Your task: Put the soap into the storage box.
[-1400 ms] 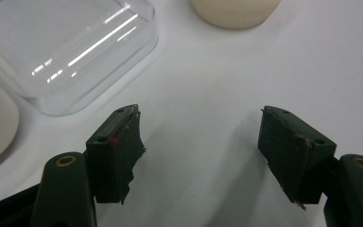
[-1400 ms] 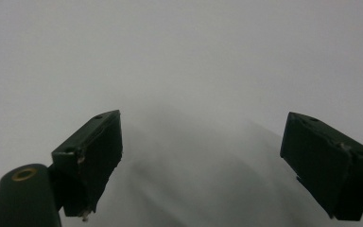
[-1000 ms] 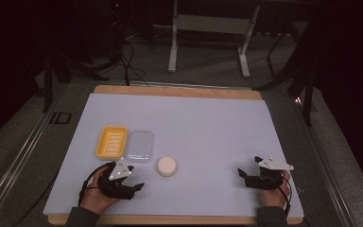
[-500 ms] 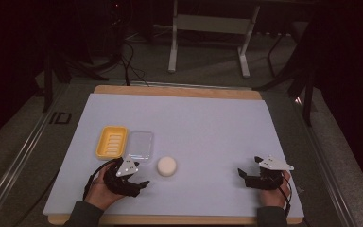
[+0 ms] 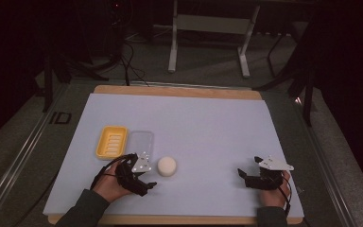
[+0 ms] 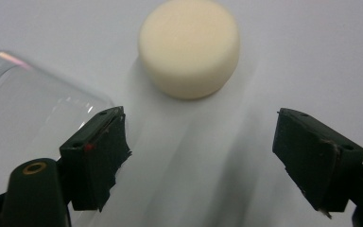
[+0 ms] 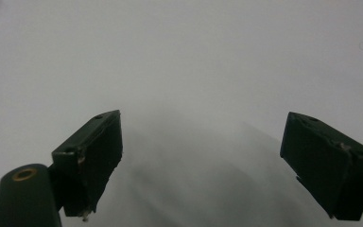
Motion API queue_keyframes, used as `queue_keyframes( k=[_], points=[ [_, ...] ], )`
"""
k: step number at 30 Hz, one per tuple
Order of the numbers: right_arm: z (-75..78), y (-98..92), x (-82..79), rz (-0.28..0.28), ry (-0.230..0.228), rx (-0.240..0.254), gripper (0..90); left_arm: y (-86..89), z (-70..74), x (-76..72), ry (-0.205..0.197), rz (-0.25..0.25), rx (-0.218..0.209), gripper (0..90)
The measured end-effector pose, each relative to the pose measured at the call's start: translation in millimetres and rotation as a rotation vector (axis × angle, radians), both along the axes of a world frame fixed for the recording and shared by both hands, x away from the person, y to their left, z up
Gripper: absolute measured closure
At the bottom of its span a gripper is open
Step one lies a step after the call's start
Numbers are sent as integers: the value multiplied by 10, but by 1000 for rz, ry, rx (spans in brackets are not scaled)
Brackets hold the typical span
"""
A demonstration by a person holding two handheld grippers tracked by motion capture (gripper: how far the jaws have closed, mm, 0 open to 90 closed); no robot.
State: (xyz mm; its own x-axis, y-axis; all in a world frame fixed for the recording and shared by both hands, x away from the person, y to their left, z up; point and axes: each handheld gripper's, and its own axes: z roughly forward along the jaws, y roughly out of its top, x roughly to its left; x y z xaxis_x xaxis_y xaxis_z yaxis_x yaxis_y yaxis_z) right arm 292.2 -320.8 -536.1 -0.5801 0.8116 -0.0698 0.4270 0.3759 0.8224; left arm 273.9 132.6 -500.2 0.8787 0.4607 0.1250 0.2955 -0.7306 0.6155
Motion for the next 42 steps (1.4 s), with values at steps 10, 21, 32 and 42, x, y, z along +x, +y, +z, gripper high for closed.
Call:
queue_keyframes(
  k=[10, 21, 32, 42],
  points=[
    [1, 0, 2, -1, 4, 0, 136, -151, 27, 137, 3, -27, 25, 153],
    [1, 1, 3, 0, 4, -3, 136, -289, 77, 260, -5, -56, 46, 101],
    [1, -1, 3, -1, 4, 0, 136, -457, 60, 354, 20, -103, 62, 38],
    [1, 1, 5, 1, 4, -2, 136, -577, -6, 488, 68, -122, 100, 30]
  ],
)
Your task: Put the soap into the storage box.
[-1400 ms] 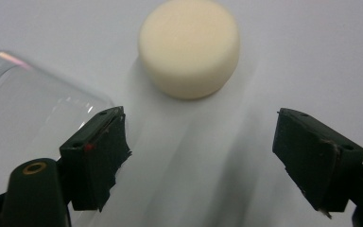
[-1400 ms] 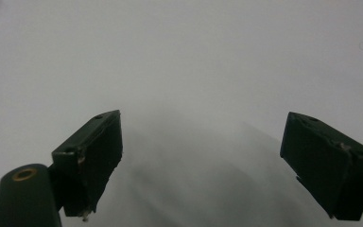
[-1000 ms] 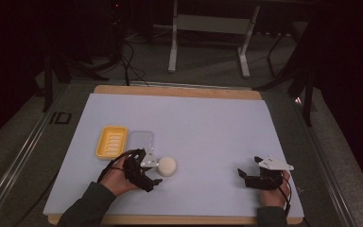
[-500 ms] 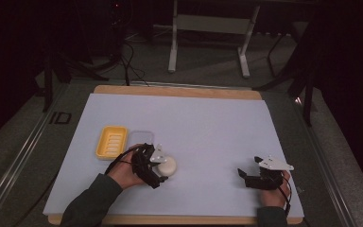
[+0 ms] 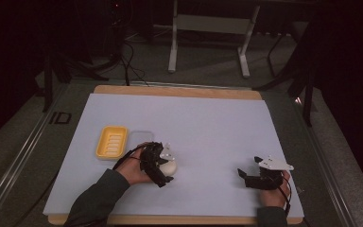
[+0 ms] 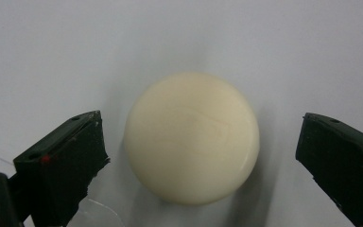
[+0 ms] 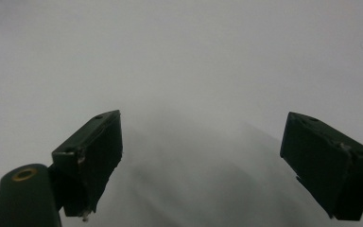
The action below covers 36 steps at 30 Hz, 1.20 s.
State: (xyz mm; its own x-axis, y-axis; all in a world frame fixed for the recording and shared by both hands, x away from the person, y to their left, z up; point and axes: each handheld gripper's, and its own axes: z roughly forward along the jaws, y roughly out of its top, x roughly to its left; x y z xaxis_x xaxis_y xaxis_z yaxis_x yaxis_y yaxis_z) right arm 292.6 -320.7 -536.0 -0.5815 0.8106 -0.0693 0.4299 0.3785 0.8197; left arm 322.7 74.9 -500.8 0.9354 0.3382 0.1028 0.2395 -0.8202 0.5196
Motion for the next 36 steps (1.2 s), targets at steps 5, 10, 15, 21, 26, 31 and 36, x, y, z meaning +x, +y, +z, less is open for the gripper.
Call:
queue_keyframes(
  k=[5, 10, 15, 21, 26, 31, 36],
  points=[
    [0, 0, 0, 0, 0, -1, 136, -7, -11, 56, 28, -25, 13, 130],
    [0, -1, -1, -2, 1, 2, 136, -21, -24, 106, 47, -23, 27, 147],
    [0, 0, 0, -2, 1, 0, 136, -44, -17, 175, 79, -34, 50, 144],
    [0, -1, 2, 0, 1, 0, 136, -89, -26, 216, 100, -58, 97, 146],
    [-1, 4, 2, 0, 1, -4, 136, -110, -25, 247, 122, -65, 123, 149],
    [-2, 10, 2, -1, 5, -8, 136, -126, -24, 273, 134, -78, 146, 151],
    [-1, 7, 2, -1, 5, -7, 136, -151, -45, 284, 154, -93, 176, 158]
  ],
)
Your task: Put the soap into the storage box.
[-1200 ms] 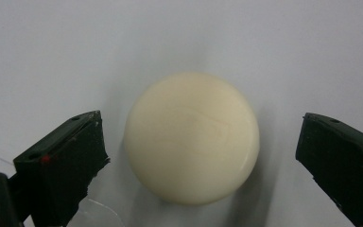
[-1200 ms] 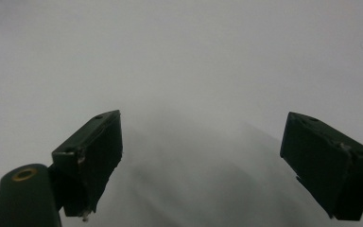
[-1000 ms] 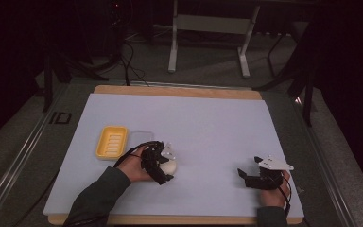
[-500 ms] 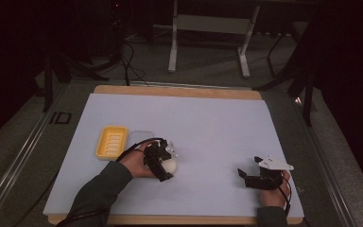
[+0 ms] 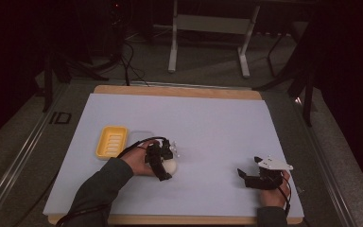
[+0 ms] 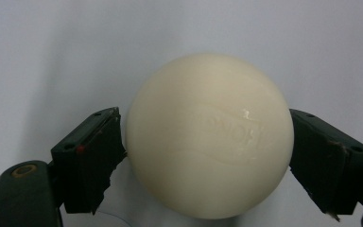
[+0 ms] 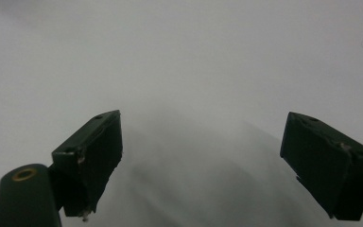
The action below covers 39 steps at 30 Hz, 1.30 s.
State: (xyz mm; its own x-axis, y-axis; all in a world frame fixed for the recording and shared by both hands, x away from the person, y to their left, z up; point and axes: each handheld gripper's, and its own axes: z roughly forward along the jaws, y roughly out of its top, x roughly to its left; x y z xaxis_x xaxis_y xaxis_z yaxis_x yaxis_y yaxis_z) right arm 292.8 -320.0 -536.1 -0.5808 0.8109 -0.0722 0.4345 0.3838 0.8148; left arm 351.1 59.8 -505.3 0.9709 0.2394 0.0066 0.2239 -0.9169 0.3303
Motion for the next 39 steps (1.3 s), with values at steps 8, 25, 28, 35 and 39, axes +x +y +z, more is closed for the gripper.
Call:
queue_keyframes(
  k=[8, 25, 28, 35, 39],
  points=[
    [-1, 2, 2, 0, 2, 0, 136, -29, -20, 30, 24, -6, 26, 178],
    [-3, 2, 5, 4, 1, -3, 136, -145, 2, 70, 37, -44, 131, 212],
    [-3, 2, 6, 4, 1, -3, 135, -170, 8, 75, 38, -44, 151, 224],
    [-4, 3, 7, 5, 1, -3, 136, -208, 15, 80, 37, -56, 184, 227],
    [-4, 3, 7, 6, 2, -3, 136, -232, 21, 84, 40, -63, 204, 229]
  ],
)
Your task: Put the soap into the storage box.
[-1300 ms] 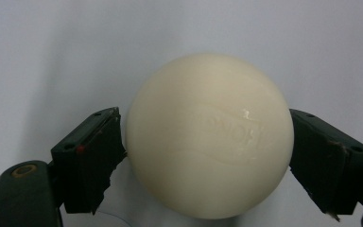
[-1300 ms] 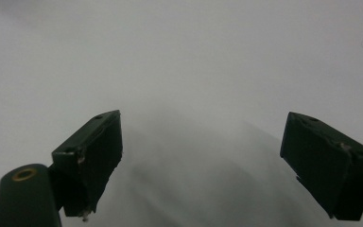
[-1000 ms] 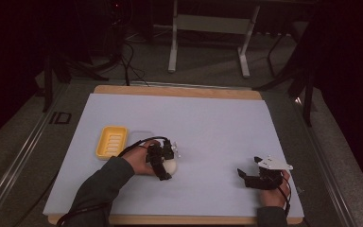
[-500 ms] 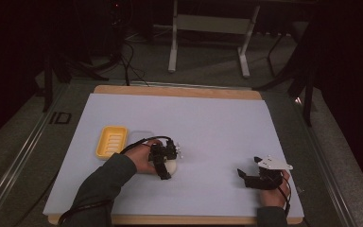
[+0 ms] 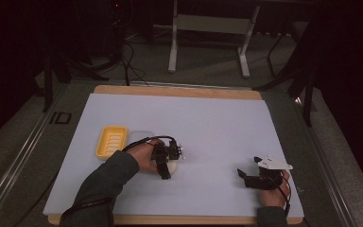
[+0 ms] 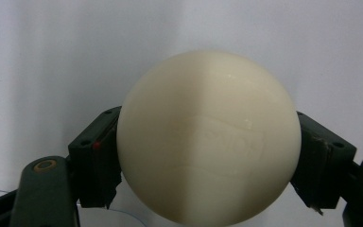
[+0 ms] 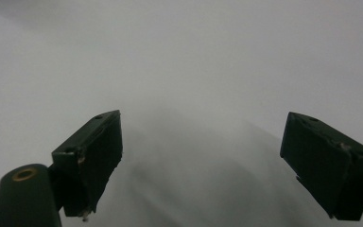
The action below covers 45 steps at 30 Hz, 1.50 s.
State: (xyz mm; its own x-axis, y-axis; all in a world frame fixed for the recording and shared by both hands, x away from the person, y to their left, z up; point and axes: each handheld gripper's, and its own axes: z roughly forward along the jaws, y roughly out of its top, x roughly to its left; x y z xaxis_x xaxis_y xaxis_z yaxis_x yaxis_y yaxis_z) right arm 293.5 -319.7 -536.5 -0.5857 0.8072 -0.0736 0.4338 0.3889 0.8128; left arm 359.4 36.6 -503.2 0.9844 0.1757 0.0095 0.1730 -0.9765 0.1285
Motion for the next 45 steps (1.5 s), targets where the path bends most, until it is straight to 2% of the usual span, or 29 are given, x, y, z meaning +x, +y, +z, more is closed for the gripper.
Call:
queue_keyframes(
  k=[26, 40, 45],
  points=[
    [0, 1, 1, 2, 1, -1, 136, 66, 39, 17, -14, 11, 21, 232],
    [0, 0, 1, 1, 1, 0, 136, 168, 160, 55, -41, 35, 32, 232],
    [0, 0, 0, 1, 0, 0, 136, 242, 278, 112, -62, 59, 24, 232]
  ],
)
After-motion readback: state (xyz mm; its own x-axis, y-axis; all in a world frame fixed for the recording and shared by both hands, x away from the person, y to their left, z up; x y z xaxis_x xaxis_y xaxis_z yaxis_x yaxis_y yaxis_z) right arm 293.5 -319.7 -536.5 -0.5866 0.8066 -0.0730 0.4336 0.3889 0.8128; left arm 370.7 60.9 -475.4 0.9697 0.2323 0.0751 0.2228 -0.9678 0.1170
